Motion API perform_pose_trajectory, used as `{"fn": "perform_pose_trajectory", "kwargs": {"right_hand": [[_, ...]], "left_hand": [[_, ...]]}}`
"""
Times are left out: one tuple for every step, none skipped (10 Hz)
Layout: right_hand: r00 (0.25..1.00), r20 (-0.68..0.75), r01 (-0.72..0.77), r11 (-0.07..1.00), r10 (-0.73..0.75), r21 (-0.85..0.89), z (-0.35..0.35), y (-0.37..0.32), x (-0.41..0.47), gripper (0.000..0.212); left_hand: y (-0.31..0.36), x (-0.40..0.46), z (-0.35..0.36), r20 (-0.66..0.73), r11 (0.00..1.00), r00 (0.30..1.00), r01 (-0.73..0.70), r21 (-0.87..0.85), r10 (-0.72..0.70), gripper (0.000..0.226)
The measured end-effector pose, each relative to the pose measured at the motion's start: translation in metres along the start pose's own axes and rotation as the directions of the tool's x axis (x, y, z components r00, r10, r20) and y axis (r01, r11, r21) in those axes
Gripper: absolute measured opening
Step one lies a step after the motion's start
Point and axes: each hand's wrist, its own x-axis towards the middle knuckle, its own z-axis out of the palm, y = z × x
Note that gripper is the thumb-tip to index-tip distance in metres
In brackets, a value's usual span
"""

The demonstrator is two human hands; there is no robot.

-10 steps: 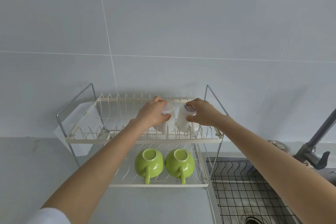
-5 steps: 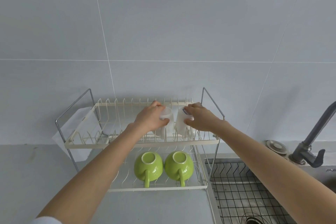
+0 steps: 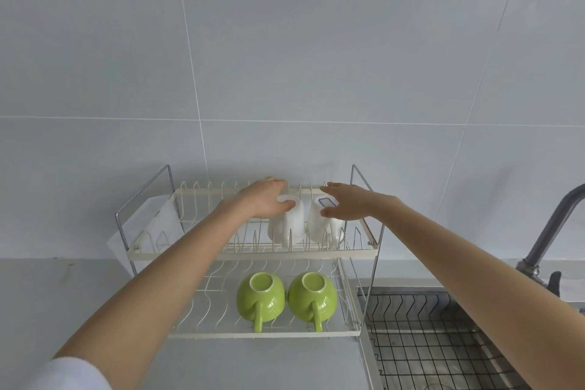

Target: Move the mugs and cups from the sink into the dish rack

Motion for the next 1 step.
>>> {"fn": "perform_pose_trajectory", "kwargs": {"right_hand": [[0.998,-0.069,0.005,0.999,-0.009,-0.05,-0.0265,-0.005,-0.0062,0.066]], "left_hand": [[0.0021,-0.0018,-0.0266,-0.046,1.0,0.999,0.022,-0.004,-0.022,0.061]]}}
